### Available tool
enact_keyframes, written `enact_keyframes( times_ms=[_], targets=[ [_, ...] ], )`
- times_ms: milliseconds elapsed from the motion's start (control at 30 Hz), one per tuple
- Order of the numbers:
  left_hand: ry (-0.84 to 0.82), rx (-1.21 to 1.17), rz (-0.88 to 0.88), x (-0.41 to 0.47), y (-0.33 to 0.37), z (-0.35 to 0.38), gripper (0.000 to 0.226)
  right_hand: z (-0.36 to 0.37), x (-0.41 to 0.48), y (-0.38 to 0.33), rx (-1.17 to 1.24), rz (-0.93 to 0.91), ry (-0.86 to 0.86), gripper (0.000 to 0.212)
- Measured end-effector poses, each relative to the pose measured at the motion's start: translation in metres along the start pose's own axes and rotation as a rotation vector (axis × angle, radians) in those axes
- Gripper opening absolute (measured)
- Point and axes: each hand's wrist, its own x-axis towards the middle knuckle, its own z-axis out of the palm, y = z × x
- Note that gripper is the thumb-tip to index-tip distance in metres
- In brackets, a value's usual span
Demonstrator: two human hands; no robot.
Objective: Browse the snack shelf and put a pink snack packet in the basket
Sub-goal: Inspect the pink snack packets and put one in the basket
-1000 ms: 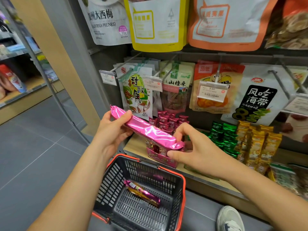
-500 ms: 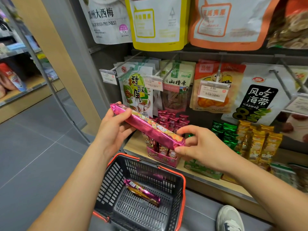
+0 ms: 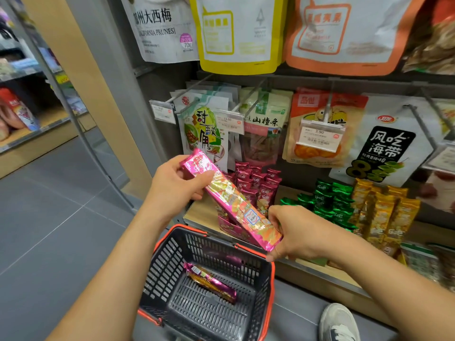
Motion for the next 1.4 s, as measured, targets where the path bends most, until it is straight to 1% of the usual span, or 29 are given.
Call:
enact_keyframes(
  times_ms=[100,167,233,300,367,400,500,567,633,733,833,933,1033,1100,1200,1300,1400],
  targets=[
    [0.016,0.011,0.086,-0.001,0.001,-0.002,0.028,-0.015,0.005,0.009,0.051,0.021,-0.036,0.042],
    [0.038,0.083,0.142,-0.001,0.0,-0.003,0.037,-0.028,0.01,0.019,0.114,0.045,0.003,0.028],
    [0.026,0.203,0.184,0.001,-0.004,0.002,0.045,-0.037,0.018,0.028,0.187,0.073,0.135,0.015],
    [-0.004,0.278,0.21,0.003,-0.011,0.016,0.048,-0.039,0.03,0.033,0.229,0.104,0.291,0.011],
    [-0.036,0.341,0.243,0.007,-0.018,0.03,0.048,-0.037,0.045,0.037,0.172,0.13,0.341,0.005],
    [-0.062,0.369,0.257,0.011,-0.022,0.037,0.045,-0.036,0.054,0.04,0.134,0.142,0.33,0.005],
    [-0.128,0.413,0.277,0.023,-0.03,0.053,0.041,-0.033,0.08,0.05,0.064,0.206,0.252,0.031],
    [-0.147,0.409,0.288,0.032,-0.036,0.062,0.041,-0.03,0.097,0.057,0.036,0.257,0.235,0.045],
    [-0.178,0.424,0.311,0.038,-0.044,0.071,0.041,-0.022,0.111,0.064,0.004,0.283,0.227,0.05],
    [-0.241,0.457,0.327,0.04,-0.06,0.084,0.043,-0.008,0.125,0.07,-0.058,0.28,0.209,0.047],
    [-0.314,0.514,0.333,0.043,-0.074,0.094,0.044,0.002,0.134,0.07,-0.138,0.233,0.18,0.045],
    [-0.344,0.611,0.384,0.046,-0.086,0.1,0.045,0.011,0.14,0.067,-0.197,0.206,0.159,0.037],
    [-0.408,0.703,0.404,0.048,-0.093,0.108,0.042,0.019,0.143,0.067,-0.187,0.23,0.219,0.022],
    [-0.439,0.814,0.447,0.051,-0.097,0.115,0.042,0.023,0.143,0.068,-0.153,0.243,0.257,0.021],
    [-0.429,0.996,0.553,0.053,-0.101,0.12,0.046,0.02,0.142,0.071,-0.1,0.228,0.307,0.017],
    [-0.451,1.04,0.539,0.055,-0.103,0.12,0.045,0.015,0.139,0.072,-0.074,0.213,0.396,0.014],
    [-0.422,1.054,0.492,0.055,-0.106,0.121,0.043,0.017,0.136,0.071,-0.014,0.171,0.423,0.013]
  ],
)
